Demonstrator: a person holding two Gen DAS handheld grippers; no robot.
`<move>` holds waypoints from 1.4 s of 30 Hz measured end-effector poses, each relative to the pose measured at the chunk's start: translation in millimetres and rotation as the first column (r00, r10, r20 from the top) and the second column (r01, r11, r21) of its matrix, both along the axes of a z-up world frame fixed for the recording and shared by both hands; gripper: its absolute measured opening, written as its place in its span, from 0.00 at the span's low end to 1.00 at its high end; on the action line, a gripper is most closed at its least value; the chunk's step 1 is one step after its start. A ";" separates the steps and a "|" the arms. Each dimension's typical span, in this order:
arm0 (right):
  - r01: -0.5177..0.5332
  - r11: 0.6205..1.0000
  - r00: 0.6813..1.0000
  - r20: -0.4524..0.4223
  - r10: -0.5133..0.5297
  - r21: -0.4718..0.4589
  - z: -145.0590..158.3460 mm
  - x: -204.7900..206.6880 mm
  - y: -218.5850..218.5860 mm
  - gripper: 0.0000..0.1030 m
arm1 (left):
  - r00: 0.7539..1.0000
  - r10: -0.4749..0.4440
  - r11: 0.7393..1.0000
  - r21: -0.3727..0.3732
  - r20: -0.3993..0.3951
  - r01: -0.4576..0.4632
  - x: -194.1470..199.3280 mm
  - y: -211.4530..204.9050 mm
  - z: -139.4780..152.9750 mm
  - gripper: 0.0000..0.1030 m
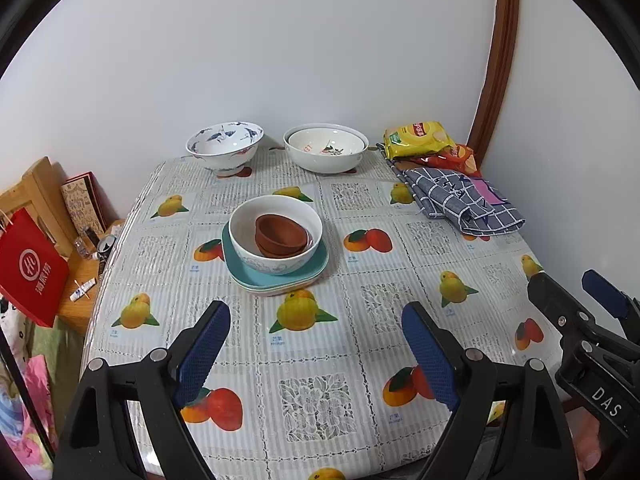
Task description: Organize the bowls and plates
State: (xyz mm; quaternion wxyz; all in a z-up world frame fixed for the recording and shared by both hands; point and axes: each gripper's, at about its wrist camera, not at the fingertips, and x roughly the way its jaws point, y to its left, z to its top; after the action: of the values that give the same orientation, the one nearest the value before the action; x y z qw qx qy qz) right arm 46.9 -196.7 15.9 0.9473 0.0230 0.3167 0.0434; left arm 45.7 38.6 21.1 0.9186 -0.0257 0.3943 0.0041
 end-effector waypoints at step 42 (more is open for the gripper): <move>-0.004 1.000 1.000 0.002 0.004 0.003 -0.8 -2.4 6.1 0.89 | 1.000 0.000 1.000 -0.011 0.001 0.000 -0.3 1.3 3.6 0.85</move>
State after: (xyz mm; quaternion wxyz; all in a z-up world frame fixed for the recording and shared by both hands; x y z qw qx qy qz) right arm 44.5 -190.6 15.1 0.9474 0.0237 0.3159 0.0457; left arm 45.3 39.9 24.7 0.9187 -0.0309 0.3937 0.0018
